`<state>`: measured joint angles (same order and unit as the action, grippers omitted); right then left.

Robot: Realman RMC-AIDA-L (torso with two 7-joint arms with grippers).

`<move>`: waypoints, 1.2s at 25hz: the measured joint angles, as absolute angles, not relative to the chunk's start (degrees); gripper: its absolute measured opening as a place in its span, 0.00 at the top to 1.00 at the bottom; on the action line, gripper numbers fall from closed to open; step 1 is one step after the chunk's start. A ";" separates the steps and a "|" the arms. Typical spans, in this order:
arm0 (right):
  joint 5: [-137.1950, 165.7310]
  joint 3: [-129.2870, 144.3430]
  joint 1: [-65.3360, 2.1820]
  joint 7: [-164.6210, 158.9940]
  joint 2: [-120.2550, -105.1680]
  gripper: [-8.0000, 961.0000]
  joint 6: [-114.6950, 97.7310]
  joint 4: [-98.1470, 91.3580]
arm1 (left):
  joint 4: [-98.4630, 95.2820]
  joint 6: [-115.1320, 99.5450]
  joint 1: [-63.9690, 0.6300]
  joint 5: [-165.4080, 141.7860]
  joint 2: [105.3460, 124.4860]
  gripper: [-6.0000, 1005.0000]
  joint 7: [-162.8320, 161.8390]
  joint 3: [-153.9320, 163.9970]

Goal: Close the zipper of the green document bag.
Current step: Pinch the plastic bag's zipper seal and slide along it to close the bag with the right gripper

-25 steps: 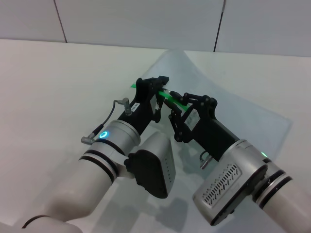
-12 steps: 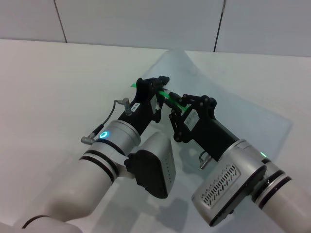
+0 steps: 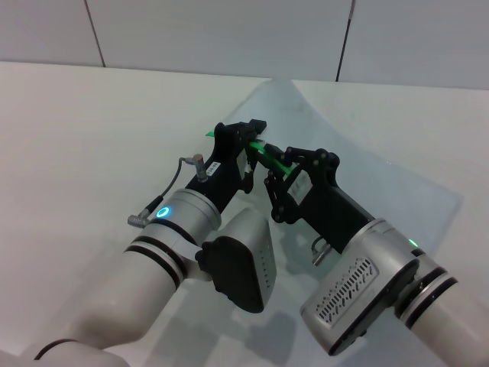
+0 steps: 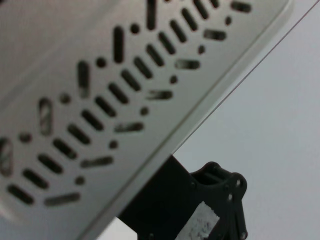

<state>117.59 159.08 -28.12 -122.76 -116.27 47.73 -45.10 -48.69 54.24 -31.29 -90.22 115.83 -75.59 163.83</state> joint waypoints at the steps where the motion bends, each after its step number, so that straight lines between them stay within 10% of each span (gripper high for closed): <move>1: 117.59 159.10 -28.12 -122.78 -116.27 0.90 47.73 -45.11 | -48.69 54.24 -31.28 -90.23 115.83 0.86 -75.63 163.83; 30: 116.86 158.51 -27.27 -123.21 -116.19 0.91 47.77 -43.05 | -48.69 56.19 -30.73 -90.25 115.74 0.85 -82.86 163.38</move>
<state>116.86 158.51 -27.27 -123.21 -116.19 47.77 -43.05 -48.69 56.19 -30.73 -90.25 115.74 -82.86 163.38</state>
